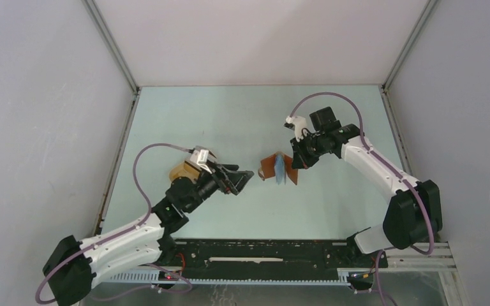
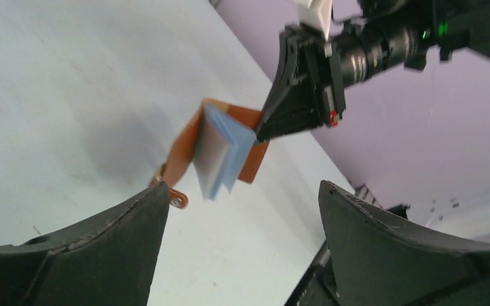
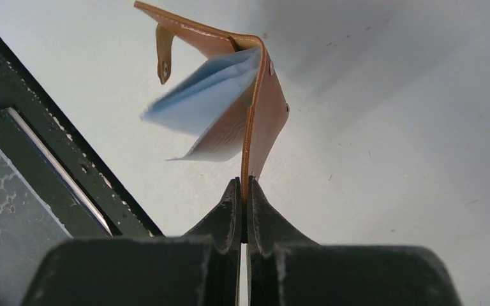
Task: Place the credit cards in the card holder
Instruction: Open the card holder at the center of the board.
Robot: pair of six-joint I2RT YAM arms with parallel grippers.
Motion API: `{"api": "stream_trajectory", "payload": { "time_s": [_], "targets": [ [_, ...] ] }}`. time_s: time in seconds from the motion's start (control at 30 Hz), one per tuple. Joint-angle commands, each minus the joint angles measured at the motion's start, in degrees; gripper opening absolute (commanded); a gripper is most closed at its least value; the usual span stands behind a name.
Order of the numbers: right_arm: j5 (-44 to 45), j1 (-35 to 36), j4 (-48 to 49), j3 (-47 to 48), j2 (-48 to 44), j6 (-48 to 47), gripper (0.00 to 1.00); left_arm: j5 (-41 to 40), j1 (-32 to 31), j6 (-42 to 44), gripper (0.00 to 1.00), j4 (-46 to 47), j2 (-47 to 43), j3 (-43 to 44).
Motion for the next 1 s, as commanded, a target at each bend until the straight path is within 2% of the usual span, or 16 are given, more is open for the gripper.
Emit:
{"api": "stream_trajectory", "payload": {
  "time_s": [0.0, 0.23, 0.43, 0.6, 0.7, 0.8, 0.97],
  "targets": [
    [-0.5, 0.5, -2.5, 2.9, 1.7, -1.8, 0.00, 7.3, -1.9, -1.4, 0.91, 3.0, 6.7, 3.5],
    [-7.5, 0.4, -5.3, 3.7, 5.2, -2.5, 0.00, 8.5, -3.9, 0.7, 0.89, 10.1, 19.5, 7.0],
    [-12.3, 0.5, -7.1, 4.7, 8.5, -3.1, 0.00, 8.8, -4.0, 0.2, 0.88, 15.1, 25.3, 7.8],
    [-14.1, 0.4, -7.4, 5.0, 10.2, -2.9, 0.00, 11.4, -4.0, -2.7, 0.82, 19.8, 30.5, 8.8],
    [-14.8, 0.3, -7.6, 5.1, 10.7, -2.9, 0.00, 11.9, -4.1, -4.5, 0.77, 20.3, 33.3, 9.9],
    [-15.1, 0.3, -7.7, 5.1, 11.2, -2.9, 0.00, 10.4, -4.0, -4.9, 0.76, 20.2, 35.2, 10.1],
    [-16.7, 0.1, -8.2, 5.5, 12.5, -2.8, 0.00, 12.8, -4.1, -5.5, 0.76, 18.8, 37.5, 11.9]
  ]
}}
